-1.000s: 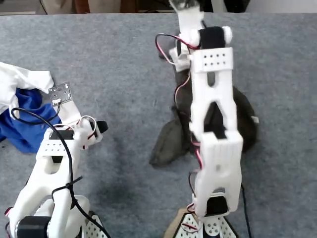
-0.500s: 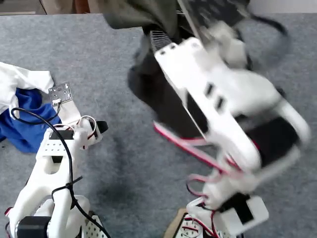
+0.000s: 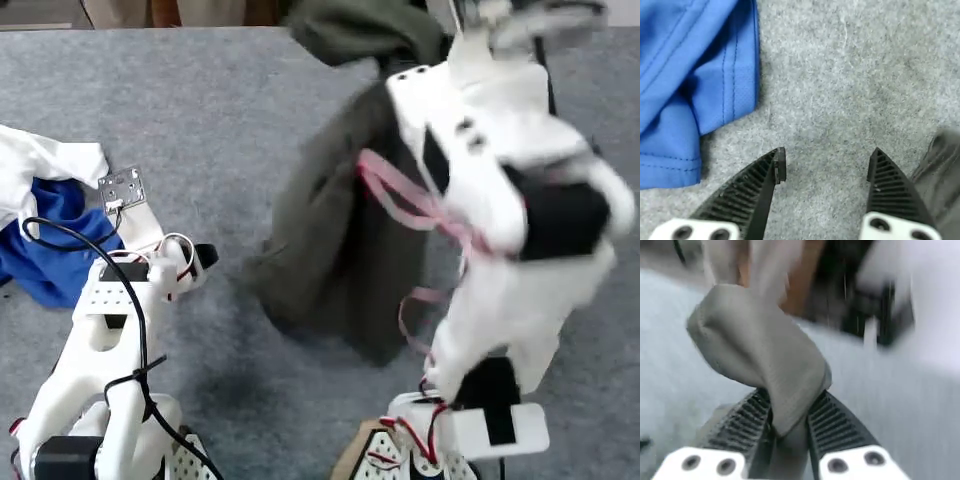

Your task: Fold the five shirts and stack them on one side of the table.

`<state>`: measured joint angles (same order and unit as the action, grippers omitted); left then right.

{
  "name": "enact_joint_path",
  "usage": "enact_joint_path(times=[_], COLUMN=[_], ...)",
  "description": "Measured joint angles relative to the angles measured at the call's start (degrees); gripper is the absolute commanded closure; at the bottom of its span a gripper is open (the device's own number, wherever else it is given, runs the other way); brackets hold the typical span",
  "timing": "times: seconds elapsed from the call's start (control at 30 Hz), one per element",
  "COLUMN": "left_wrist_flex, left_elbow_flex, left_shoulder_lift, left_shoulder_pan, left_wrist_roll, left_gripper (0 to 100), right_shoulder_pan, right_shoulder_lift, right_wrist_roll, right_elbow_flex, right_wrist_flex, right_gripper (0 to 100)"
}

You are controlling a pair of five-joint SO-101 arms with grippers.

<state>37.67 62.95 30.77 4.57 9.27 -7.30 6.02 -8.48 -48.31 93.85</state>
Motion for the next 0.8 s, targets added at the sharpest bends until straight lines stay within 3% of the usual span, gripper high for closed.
enact_joint_path(times=[0.17,0.53,0.8], left_wrist_flex=[0.0,0.0,0.0], left_elbow_flex=[0.0,0.0,0.0], left_shoulder_lift=[0.0,0.0,0.0], left_shoulder_pan=[0.0,0.0,0.0], left_wrist_roll=[0.0,0.0,0.0], left_gripper=[73,73,73], right_shoulder_pan=[8.18,29.63,33.41], right_shoulder_lift=[-3.52,-4.66,-4.66], right_wrist_roll=[-9.14,-24.53,-36.04], right_elbow_flex=[18.9,55.3,61.54], right_wrist_flex=[-1.76,-26.64,-25.14], right_gripper=[99.3,98.7,64.0])
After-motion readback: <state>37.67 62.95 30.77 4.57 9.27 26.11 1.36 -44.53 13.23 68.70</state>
